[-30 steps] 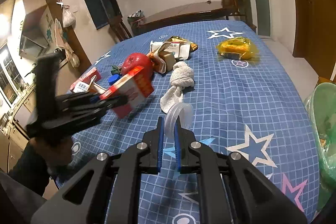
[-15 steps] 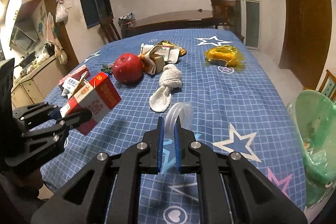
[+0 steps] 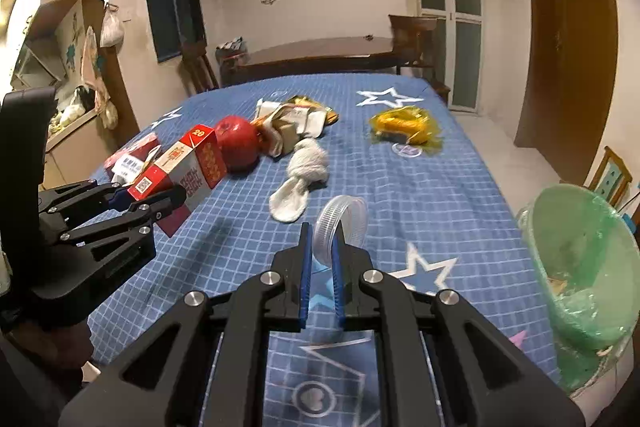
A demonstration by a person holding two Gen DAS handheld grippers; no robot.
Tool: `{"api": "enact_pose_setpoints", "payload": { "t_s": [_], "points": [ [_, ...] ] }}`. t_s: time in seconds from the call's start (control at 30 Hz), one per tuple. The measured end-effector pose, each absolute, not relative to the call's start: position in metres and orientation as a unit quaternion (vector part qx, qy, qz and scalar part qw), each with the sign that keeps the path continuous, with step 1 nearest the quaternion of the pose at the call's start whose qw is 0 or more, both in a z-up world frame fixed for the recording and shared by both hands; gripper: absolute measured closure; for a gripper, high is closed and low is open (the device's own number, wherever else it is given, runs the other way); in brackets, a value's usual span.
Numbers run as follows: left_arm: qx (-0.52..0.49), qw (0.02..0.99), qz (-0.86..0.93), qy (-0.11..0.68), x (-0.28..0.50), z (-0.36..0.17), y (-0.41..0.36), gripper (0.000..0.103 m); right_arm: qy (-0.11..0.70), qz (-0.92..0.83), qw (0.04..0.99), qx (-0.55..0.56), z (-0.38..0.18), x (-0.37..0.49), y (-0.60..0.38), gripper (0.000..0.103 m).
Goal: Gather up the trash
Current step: 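Carry the red cigarette box and plastic lid over the green bin with both tools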
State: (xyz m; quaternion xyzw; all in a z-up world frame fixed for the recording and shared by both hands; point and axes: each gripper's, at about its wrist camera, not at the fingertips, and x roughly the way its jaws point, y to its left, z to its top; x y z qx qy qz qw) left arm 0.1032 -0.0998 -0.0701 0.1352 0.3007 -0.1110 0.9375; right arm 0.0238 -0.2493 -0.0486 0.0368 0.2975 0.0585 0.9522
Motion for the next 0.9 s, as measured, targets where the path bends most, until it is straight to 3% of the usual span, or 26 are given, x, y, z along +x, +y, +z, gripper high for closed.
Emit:
{"api": "enact_pose_setpoints", "payload": {
  "t_s": [0.37, 0.9],
  "points": [
    [0.154, 0.939, -0.155, 0.266, 0.111, -0.045, -0.158, 0.079, 0.252, -0.003, 0.967, 0.028, -0.02, 0.011, -0.298, 0.095],
    [0.193, 0.909, -0.294, 0.225, 0.123, -0.023, -0.319, 0.079, 0.242, -0.116, 0.96, 0.074, 0.003, 0.004, -0.428, 0.095]
  ]
}}
